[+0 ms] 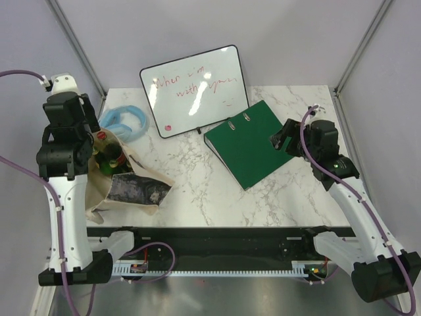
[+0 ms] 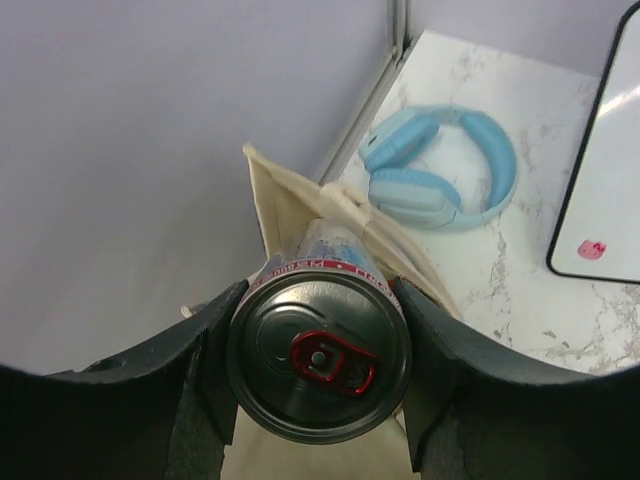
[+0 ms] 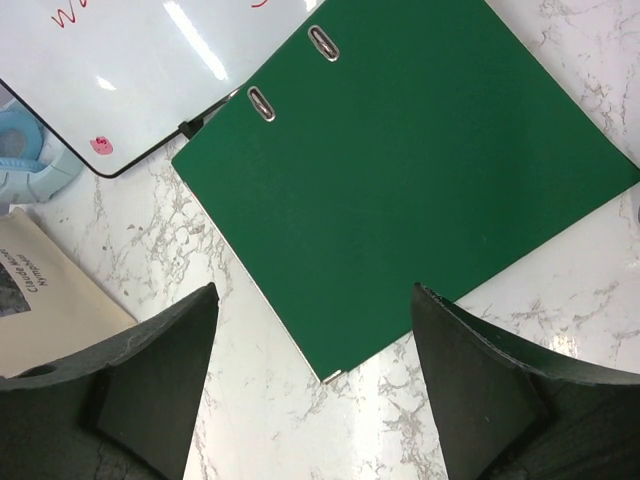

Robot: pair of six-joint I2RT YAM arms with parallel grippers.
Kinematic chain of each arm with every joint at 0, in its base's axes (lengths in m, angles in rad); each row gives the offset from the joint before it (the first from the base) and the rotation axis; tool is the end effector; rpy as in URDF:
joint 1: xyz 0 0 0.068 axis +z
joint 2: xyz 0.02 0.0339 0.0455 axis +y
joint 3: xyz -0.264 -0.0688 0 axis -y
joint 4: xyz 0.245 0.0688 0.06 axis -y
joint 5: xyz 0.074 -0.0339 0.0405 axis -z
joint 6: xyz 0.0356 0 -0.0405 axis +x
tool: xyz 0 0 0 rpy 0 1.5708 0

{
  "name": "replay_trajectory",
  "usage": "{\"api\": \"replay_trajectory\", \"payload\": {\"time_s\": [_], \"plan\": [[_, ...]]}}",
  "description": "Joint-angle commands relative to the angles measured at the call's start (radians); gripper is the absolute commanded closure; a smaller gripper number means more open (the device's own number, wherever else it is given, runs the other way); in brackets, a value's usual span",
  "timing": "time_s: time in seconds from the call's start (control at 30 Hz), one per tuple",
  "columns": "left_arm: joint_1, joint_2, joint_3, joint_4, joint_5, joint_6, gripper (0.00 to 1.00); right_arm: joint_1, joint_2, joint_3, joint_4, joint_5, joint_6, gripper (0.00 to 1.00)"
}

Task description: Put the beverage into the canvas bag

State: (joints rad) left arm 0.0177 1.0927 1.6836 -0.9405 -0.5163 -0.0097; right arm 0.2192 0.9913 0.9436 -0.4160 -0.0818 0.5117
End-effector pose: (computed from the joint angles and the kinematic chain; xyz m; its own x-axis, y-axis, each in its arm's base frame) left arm 0.1668 0.0205 0.4983 -0.3378 -0.0144 -0.9411 -0.4824 0.8612 0.1600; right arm 0.2150 0.0509 0.3337 -0.5217 0.3838 -0.7619 -0.0374 0.8820 0.4698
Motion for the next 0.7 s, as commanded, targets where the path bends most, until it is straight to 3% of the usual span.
{"api": "replay_trajectory", "payload": {"time_s": [0.0,0.17,0.33,0.67], "plan": [[0.123,-0.022,-0.104,0.169,0.108,-0.104,0.98,0.005,-0.026,-0.014,0.034,0.011,-0.021,0.15],[0.151,-0.053,-0.197,0.245,0.079,-0.092,0.98,0.005,-0.022,-0.025,0.036,0.020,-0.036,0.14],[0.157,-0.088,-0.357,0.468,0.099,-0.052,0.98,0.005,-0.008,-0.020,0.037,0.016,-0.039,0.15],[0.202,0.004,-0.394,0.554,0.116,-0.098,0.98,0.005,-0.008,-0.014,0.059,-0.003,-0.027,0.14]]}}
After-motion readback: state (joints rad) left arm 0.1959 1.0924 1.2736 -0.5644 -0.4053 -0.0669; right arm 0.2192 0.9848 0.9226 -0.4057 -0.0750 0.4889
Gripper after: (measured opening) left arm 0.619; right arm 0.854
